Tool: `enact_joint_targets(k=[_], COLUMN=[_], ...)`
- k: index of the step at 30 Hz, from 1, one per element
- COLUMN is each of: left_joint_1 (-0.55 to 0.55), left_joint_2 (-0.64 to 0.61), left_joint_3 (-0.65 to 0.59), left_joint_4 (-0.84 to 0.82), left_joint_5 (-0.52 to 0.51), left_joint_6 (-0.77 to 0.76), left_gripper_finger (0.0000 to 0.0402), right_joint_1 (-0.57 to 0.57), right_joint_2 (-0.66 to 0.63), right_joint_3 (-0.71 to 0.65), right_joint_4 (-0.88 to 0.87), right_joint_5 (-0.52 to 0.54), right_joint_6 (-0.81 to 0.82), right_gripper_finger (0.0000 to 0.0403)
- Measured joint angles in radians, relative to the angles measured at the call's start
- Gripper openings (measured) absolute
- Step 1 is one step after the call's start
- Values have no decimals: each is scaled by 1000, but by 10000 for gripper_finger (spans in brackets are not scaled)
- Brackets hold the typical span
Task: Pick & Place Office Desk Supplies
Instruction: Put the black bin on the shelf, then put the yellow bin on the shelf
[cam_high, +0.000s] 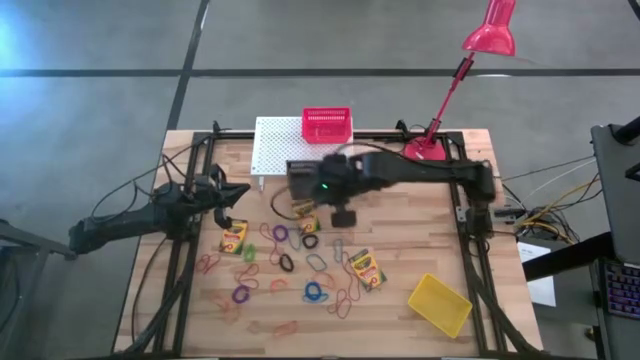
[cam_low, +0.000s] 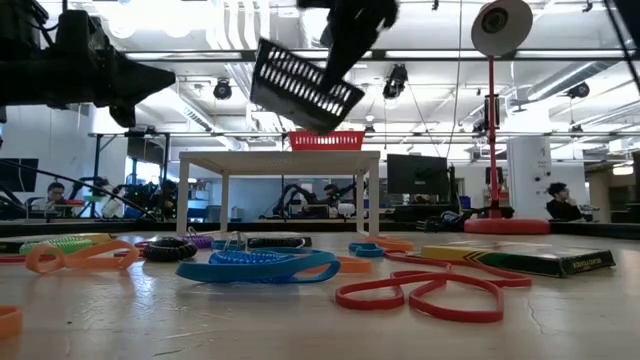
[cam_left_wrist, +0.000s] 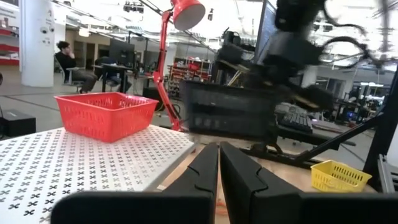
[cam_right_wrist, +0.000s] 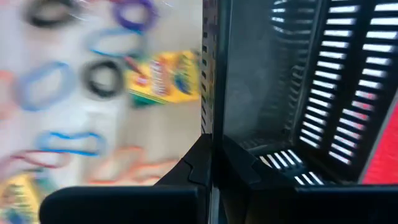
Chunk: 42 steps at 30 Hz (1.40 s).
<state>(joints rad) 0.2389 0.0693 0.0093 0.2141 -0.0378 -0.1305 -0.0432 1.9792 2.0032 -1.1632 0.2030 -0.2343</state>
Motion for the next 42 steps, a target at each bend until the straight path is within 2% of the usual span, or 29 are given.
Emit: enact_joint_targets(k=[5, 11, 20, 26, 37, 42], left_joint_1=[0, 0, 0, 0, 0, -1], left_joint_2=[0, 0, 0, 0, 0, 0], left_joint_3=[-3, -5, -5, -5, -6, -6], left_joint_4=[-3, -29, -36, -36, -41, -41], left_joint_5=[2, 4, 8, 12, 16, 22], left_joint_6=[-34, -53, -54, -54, -63, -77], left_gripper_finger=[23, 23, 23, 23, 23, 23], right_joint_1=[-56, -94, -111, -119, -127, -105], right_joint_2=[144, 251, 272, 266, 255, 235], right_joint_3=[209, 342, 354, 353, 353, 353], right_joint_4=[-183, -356, -375, -367, -356, -356], right_joint_5=[51, 70, 89, 162, 168, 163], right_joint_6=[14, 61, 104, 123, 119, 88], right_gripper_finger=[13, 13, 13, 15, 102, 121])
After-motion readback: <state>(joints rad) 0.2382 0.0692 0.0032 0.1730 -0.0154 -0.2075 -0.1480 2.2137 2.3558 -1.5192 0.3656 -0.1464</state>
